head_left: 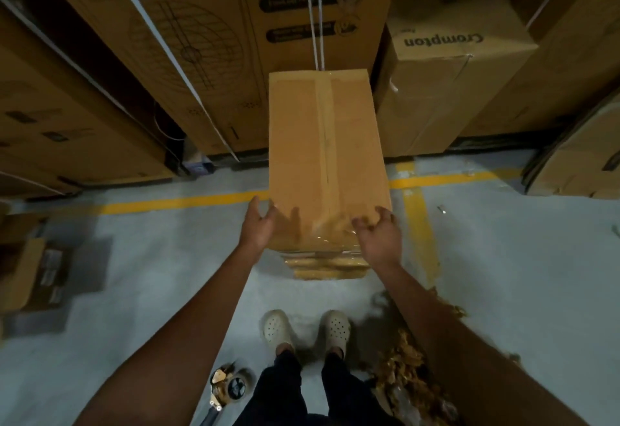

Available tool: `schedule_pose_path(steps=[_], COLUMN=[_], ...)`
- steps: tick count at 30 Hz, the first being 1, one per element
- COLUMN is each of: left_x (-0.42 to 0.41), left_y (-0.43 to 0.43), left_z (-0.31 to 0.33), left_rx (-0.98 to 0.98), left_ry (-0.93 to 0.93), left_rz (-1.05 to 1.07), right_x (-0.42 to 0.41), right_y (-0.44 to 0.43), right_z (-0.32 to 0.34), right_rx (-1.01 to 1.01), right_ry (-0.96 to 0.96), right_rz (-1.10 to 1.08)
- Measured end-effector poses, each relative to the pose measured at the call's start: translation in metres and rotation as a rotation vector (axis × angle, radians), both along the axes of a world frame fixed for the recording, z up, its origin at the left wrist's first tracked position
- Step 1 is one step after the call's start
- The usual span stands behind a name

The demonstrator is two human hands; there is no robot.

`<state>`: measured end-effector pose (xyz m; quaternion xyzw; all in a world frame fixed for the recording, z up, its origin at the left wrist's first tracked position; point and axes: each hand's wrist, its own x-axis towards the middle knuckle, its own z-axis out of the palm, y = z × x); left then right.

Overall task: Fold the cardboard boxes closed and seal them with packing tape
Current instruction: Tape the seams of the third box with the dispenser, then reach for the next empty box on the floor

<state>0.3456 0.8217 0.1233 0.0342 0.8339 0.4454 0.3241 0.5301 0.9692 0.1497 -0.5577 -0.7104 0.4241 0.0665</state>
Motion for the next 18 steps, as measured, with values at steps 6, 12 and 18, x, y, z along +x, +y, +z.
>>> schedule_pose_path(steps=[6, 12, 18], left_x=[0.0, 0.002, 0.05], left_y=[-0.083, -0.225, -0.409], left_z=[0.101, 0.177, 0.216], left_rx=[0.228, 0.304, 0.361], left_ry=[0.316, 0.5, 0.559], left_rz=[0.103, 0.223, 0.454], right_x=[-0.049, -0.094, -0.1], right_y=[-0.082, -0.211, -0.379], right_z=[0.068, 0.134, 0.168], right_rx=[-0.069, -0.076, -0.103], right_ry=[0.365, 0.603, 0.74], right_rz=[0.155, 0.373, 0.602])
